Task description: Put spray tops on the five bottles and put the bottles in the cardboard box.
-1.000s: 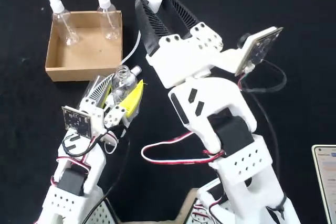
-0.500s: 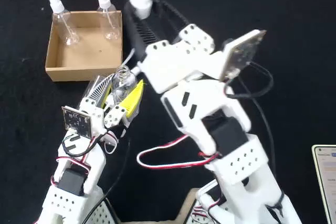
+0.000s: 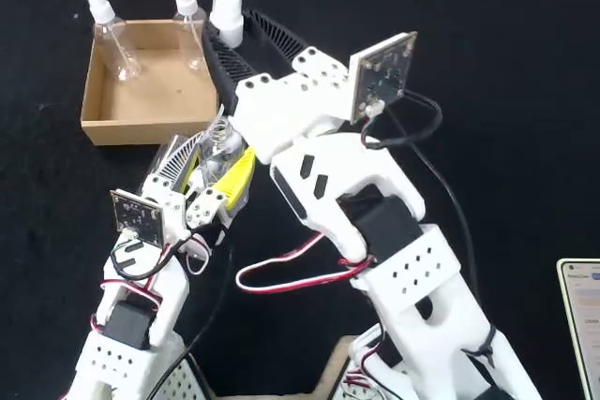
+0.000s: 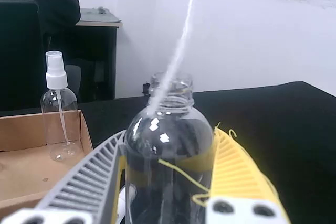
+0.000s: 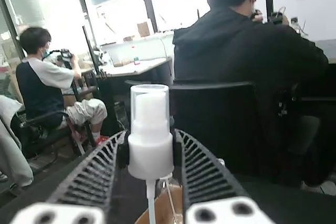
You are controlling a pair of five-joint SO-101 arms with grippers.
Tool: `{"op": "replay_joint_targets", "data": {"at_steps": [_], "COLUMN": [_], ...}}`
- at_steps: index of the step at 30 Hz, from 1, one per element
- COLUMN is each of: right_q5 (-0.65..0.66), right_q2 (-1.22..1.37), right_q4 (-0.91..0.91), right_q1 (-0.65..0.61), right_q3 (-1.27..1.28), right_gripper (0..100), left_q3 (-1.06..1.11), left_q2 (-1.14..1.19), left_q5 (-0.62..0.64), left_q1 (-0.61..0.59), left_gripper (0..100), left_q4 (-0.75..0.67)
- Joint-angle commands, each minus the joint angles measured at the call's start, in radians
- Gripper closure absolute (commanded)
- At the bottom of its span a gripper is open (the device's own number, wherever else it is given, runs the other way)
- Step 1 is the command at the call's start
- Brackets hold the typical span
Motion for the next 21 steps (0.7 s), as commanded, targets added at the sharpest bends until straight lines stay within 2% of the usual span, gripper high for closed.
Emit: {"op": "replay_joint_targets", "data": {"at_steps": [1,9,21], "right_q5": [0.008,0.000,0.000], "right_q2": [0.002,0.002,0.002], "right_q4": [0.051,0.052,0.011], "right_q1": [-0.009,0.060,0.066], "right_q3": [-0.097,-0.134,-0.162], "right_gripper": [98.5,98.6,98.6], "left_q3": [0.022,0.022,0.022], "left_q2": [-0.008,-0.006,-0.005], "left_q5": [0.005,0.003,0.003], "left_q1": [0.012,0.012,0.012], "left_gripper": [93,93,93], "left_q4": [0.003,0.003,0.003]}}
